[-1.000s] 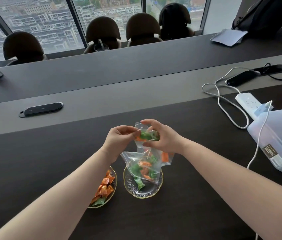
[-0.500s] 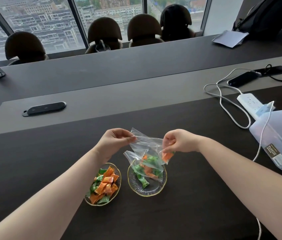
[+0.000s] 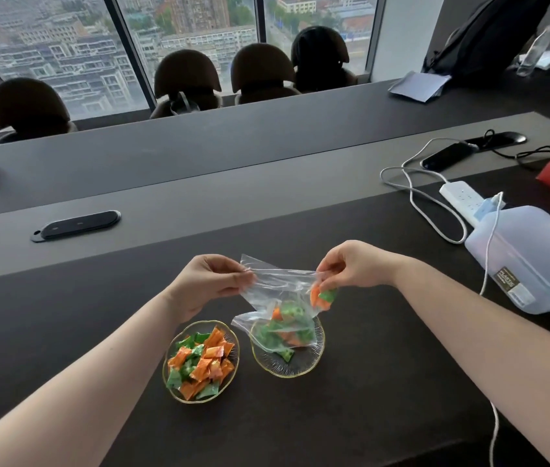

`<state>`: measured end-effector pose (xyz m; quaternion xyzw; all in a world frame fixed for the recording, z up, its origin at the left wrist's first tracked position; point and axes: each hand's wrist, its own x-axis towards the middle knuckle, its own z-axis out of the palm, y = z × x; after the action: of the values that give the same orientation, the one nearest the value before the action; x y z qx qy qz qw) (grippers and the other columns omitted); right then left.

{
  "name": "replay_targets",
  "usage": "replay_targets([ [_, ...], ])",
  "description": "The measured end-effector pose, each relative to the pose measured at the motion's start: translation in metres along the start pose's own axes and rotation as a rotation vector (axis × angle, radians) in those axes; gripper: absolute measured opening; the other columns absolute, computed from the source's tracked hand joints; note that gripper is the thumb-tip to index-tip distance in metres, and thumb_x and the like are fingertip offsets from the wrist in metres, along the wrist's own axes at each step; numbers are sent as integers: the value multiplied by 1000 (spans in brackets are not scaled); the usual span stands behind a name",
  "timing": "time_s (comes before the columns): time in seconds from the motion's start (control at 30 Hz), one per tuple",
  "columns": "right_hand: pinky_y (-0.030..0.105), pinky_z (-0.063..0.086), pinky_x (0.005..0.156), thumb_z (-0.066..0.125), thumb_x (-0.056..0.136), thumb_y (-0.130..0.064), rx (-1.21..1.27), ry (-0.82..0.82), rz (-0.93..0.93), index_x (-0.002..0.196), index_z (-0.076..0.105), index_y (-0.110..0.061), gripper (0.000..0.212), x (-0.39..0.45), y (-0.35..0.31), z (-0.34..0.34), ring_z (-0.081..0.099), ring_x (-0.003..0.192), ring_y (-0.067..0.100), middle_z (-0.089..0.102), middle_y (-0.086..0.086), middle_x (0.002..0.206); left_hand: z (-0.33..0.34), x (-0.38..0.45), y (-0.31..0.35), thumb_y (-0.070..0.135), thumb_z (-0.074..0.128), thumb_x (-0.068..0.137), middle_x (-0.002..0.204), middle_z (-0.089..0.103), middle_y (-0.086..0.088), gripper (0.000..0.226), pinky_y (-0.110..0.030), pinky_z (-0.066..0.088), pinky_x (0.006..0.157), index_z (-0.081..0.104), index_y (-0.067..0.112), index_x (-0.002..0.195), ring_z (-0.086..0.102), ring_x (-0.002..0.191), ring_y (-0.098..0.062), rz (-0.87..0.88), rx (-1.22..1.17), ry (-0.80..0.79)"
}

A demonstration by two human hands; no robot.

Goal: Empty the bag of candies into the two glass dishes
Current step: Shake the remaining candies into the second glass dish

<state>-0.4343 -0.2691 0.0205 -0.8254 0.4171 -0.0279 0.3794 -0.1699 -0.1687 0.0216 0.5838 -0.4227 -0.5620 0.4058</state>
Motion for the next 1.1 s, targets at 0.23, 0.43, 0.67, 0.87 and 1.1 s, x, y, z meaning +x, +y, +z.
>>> replay_targets([
  [0.23, 28, 54, 75, 80, 71, -21, -35, 197, -79, 81, 74, -9, 17, -9, -14, -2, 64, 72, 13, 73, 6, 80, -3, -4, 4, 42, 91, 31, 77, 77, -4, 56, -19, 57, 66, 75, 10, 74, 72, 74, -12, 72, -21, -22],
  [0.43, 21, 53, 73, 79, 72, -21, -20, 238, -74, 82, 73, -9, 17, -14, -13, 3, 61, 68, 6, 67, -3, 74, -4, -4, 1, 41, 92, 30, 78, 77, -6, 58, -22, 59, 69, 75, 9, 75, 73, 76, -15, 75, -46, -23],
  [0.67, 19, 53, 74, 79, 73, -20, -9, 287, -106, 80, 72, -9, 14, -18, -20, 2, 65, 72, 10, 71, 2, 79, -7, -5, 5, 41, 92, 30, 77, 77, -5, 57, -24, 59, 73, 76, 11, 75, 72, 76, -14, 92, -51, -16],
  [0.87, 8, 48, 68, 78, 74, -20, -13, 322, -113, 79, 73, -11, 12, -21, -29, -4, 62, 68, 3, 70, -1, 76, -6, -7, 11, 13, 81, 57, 71, 76, -2, 25, -22, 59, 72, 71, 4, 78, 72, 71, -12, 107, -101, 27],
  [1.1, 21, 55, 77, 78, 74, -16, 14, 350, -132, 83, 73, -6, 15, -23, -41, -10, 69, 78, 13, 74, 5, 83, -6, -12, 16, -5, 68, 73, 68, 75, 0, 8, -22, 59, 72, 68, 2, 78, 72, 68, -9, 124, -112, 80],
])
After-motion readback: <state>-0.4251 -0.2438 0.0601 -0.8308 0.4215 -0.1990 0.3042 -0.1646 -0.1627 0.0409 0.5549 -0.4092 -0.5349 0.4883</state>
